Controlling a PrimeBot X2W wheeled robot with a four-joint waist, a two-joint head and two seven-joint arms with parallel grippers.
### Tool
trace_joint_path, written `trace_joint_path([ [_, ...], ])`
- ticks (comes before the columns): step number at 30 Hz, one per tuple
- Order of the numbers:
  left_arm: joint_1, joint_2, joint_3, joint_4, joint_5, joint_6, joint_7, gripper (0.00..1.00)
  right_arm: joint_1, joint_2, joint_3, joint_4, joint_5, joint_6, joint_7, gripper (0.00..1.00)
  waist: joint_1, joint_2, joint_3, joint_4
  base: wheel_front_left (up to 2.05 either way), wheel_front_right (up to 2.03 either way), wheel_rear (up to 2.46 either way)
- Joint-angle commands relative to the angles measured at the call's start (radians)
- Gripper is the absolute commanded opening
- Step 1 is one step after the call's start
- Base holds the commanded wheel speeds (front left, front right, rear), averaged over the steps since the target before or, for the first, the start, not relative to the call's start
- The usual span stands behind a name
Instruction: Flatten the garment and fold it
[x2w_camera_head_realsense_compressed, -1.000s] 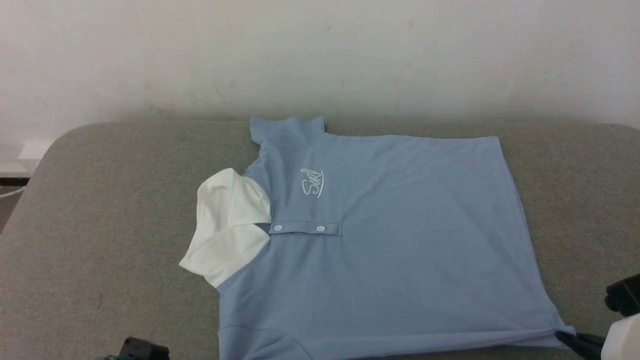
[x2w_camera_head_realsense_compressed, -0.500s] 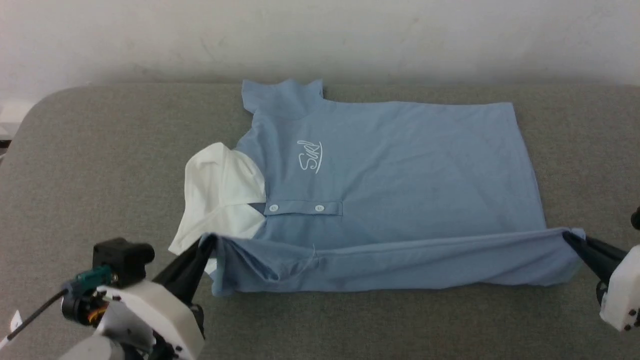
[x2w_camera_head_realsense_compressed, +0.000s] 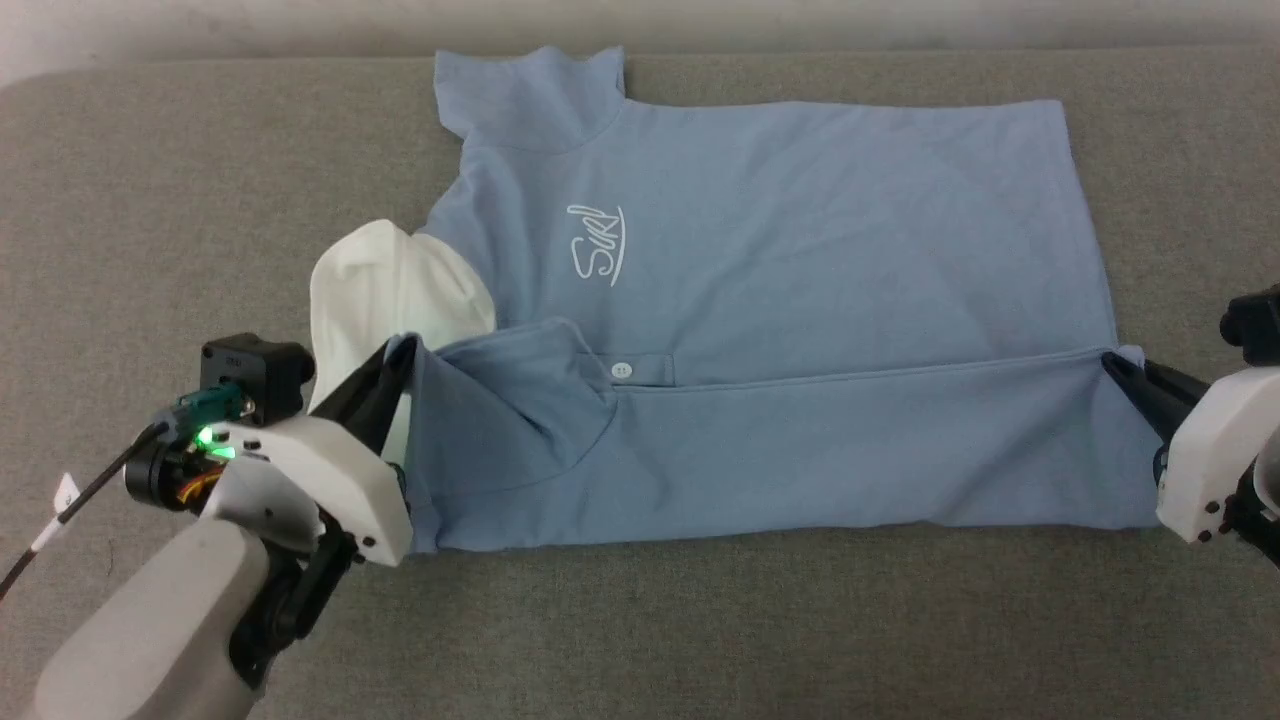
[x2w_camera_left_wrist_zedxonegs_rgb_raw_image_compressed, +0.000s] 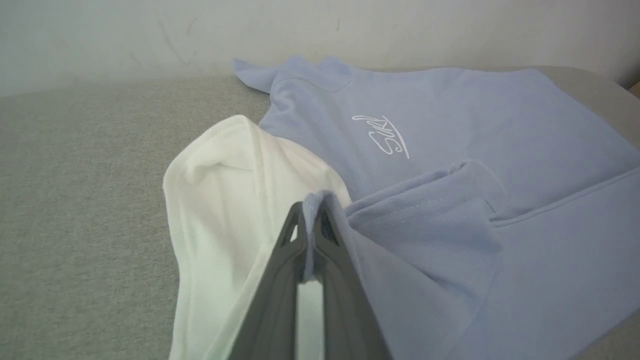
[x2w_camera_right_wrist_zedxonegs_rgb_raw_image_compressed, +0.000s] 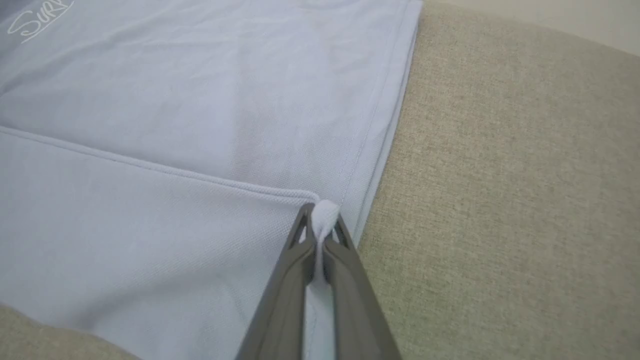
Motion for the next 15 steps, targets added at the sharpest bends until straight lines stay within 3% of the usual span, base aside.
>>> trace_joint_path([
  [1,-0.037,-0.017,-0.003,0.032,0.015,-0.010,-0.013,0.00,-0.033,0.008,0.010,0.031,-0.010,-0.002,-0.019,0.00,-0.0004,0.0000,0.032,-0.008,0.00,0.00,0.00],
  [8,-0.099,-0.067,-0.045,0.182,0.038,-0.032,0.006,0.00,-0.092,0.023,0.069,0.145,-0.020,-0.002,-0.057,0.00,-0.0004,0.0000,0.037,-0.005,0.00,0.00,0.00],
  [9,-0.102,-0.074,-0.048,0.201,0.038,-0.031,0.006,0.28,-0.097,0.025,0.076,0.157,-0.021,-0.002,-0.064,0.34,-0.0004,0.0000,0.031,-0.005,0.00,0.00,0.00],
  [10,-0.104,-0.081,-0.052,0.219,0.040,-0.032,0.004,0.96,-0.101,0.029,0.082,0.170,-0.021,-0.002,-0.073,1.00,-0.0004,0.0000,0.023,-0.005,0.00,0.00,0.00],
  [11,-0.104,-0.089,-0.052,0.235,0.037,-0.030,0.000,1.00,-0.105,0.034,0.085,0.182,-0.020,-0.002,-0.082,1.00,-0.0004,0.0000,0.014,-0.004,0.00,0.00,0.00],
  [15,-0.085,-0.116,-0.046,0.269,0.013,-0.027,-0.017,1.00,-0.097,0.049,0.097,0.214,-0.005,-0.002,-0.092,1.00,-0.0004,0.0000,-0.033,-0.001,0.00,0.00,0.00],
])
